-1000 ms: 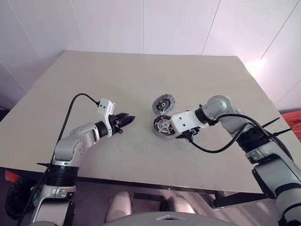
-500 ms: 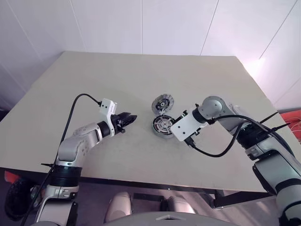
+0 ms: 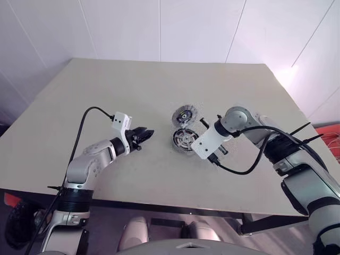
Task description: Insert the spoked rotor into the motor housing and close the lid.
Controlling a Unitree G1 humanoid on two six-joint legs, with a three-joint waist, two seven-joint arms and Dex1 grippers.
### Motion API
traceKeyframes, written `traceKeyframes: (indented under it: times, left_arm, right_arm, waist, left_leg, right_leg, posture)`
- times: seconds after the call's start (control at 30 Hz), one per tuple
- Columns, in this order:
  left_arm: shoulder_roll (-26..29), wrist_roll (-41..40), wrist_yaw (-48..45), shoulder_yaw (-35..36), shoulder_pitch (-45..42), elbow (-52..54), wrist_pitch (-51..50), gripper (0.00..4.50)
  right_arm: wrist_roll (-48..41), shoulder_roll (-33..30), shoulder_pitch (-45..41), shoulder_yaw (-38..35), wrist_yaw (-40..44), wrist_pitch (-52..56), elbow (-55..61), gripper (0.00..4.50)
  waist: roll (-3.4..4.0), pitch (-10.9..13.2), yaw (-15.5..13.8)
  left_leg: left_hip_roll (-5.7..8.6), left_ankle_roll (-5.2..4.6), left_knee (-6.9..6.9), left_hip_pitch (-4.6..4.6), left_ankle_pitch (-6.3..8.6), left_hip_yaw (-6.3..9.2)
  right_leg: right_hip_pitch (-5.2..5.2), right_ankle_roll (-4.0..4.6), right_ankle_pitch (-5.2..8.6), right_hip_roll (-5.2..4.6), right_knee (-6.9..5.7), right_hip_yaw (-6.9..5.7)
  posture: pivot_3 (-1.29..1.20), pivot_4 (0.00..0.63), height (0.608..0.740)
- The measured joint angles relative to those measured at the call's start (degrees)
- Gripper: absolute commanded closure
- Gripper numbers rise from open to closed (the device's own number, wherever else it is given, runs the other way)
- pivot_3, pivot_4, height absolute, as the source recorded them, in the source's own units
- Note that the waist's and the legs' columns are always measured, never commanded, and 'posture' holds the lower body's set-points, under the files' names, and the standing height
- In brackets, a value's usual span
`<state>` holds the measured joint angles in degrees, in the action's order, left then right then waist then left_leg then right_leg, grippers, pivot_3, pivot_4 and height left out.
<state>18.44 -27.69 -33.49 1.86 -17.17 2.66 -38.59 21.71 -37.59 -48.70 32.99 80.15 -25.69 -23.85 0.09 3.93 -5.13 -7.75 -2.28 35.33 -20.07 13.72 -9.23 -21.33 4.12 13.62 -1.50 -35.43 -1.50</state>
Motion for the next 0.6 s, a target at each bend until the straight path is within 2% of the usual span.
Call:
traceKeyframes:
  times: [0.6]
  left_arm:
    - [-0.6, 1.2, 0.0, -0.1, -0.7, -1.5, 0.6, 2.43]
  right_arm:
    - [0.6, 0.9, -0.9, -0.1, -2.6, -0.1, -1.8, 4.49]
  waist:
    - [-0.03, 0.0, 1.1]
  left_leg:
    - [0.00, 0.00, 0.01, -0.09, -0.01, 0.01]
  right_leg:
    - [-0.11, 0.02, -0.01, 0.00, -0.03, 0.00]
  posture:
    - [0.00, 0.000, 0.740]
